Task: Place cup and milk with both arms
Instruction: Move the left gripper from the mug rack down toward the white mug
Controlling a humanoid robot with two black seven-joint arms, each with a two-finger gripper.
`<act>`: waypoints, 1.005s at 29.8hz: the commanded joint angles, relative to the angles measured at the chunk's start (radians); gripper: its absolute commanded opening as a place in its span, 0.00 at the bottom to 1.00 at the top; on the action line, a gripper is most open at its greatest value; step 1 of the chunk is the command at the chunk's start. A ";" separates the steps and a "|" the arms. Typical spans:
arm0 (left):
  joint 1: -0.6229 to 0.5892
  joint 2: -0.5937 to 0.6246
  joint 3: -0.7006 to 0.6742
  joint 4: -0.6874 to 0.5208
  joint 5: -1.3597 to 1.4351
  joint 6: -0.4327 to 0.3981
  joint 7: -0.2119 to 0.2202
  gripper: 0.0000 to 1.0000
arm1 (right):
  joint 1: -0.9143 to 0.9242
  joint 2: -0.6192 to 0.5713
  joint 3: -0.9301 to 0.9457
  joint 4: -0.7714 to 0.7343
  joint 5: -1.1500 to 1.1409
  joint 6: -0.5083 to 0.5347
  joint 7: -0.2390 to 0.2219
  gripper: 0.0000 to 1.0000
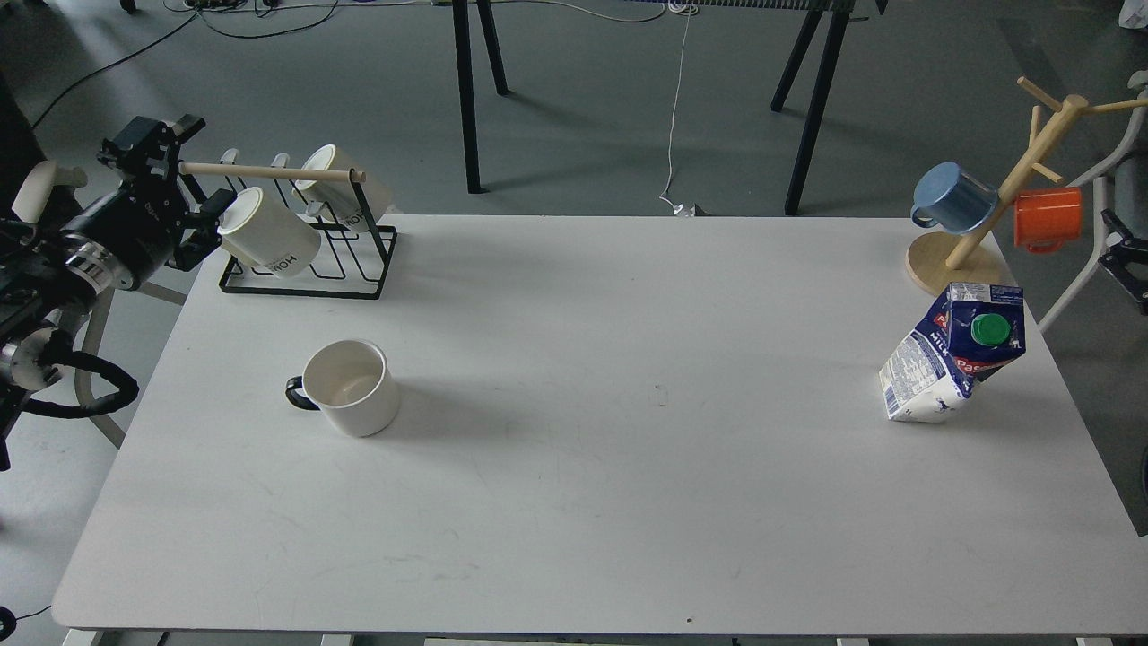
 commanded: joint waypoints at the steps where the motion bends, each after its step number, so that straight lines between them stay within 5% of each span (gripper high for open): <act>1: -0.003 0.001 -0.003 0.000 -0.002 0.000 0.000 1.00 | -0.003 0.000 0.000 0.001 0.000 0.000 0.000 0.94; 14: -0.030 -0.004 0.012 0.061 0.027 0.000 0.000 1.00 | -0.015 0.017 0.000 0.009 0.000 0.000 0.000 0.94; 21: -0.182 -0.001 0.015 0.044 0.559 0.000 0.000 1.00 | -0.020 0.015 0.006 0.012 0.002 0.000 0.000 0.94; 30: -0.238 0.114 0.015 -0.339 1.064 0.000 0.000 1.00 | -0.061 0.011 0.010 0.008 0.002 0.000 0.001 0.94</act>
